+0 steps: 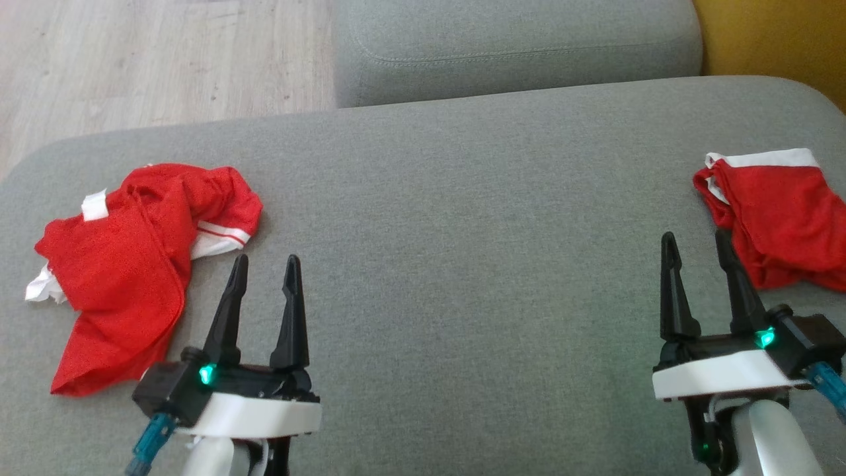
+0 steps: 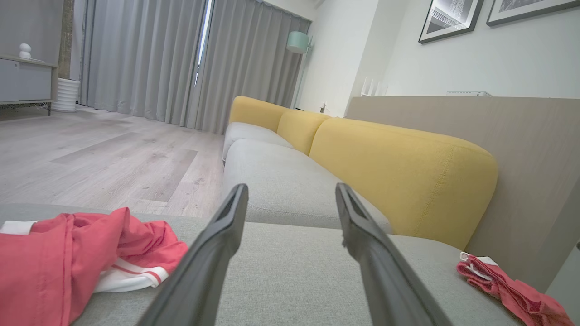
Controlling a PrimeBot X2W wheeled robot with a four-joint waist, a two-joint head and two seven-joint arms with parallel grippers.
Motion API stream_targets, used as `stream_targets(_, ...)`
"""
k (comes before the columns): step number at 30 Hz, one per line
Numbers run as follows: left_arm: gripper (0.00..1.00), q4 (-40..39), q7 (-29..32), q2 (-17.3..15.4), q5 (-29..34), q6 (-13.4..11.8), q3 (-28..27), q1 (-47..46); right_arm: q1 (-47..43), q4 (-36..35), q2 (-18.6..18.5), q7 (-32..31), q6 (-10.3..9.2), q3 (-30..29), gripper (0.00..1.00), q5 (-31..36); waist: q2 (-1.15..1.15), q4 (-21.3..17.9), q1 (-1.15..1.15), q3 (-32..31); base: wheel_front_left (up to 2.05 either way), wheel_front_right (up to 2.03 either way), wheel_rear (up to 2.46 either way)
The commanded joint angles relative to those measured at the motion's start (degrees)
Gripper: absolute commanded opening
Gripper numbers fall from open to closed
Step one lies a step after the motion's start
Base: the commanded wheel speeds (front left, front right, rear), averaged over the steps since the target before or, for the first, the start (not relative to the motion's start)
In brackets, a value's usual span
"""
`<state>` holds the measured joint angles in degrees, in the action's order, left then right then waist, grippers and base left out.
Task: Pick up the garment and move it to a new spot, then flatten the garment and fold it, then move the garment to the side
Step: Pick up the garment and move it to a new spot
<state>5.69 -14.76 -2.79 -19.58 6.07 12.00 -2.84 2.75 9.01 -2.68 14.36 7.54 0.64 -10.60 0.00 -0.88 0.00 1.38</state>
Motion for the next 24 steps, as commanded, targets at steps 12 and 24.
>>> stream_targets(12,1.0,-2.37,-0.24,-0.09,0.94,-0.58,-2.71,-1.52,0.79,-1.43,-0.2,0.63,-0.05,2.84,1.0,-0.4,0.0,3.09,0.0,0.85,0.0,0.0,0.0)
stream_targets(24,1.0,-2.39,-0.24,-0.09,2.42,-1.59,-4.98,0.04,-0.61,0.46,-0.2,0.63,-0.05,6.53,1.0,-2.07,0.0,13.03,0.0,-1.28,0.0,0.0,0.0)
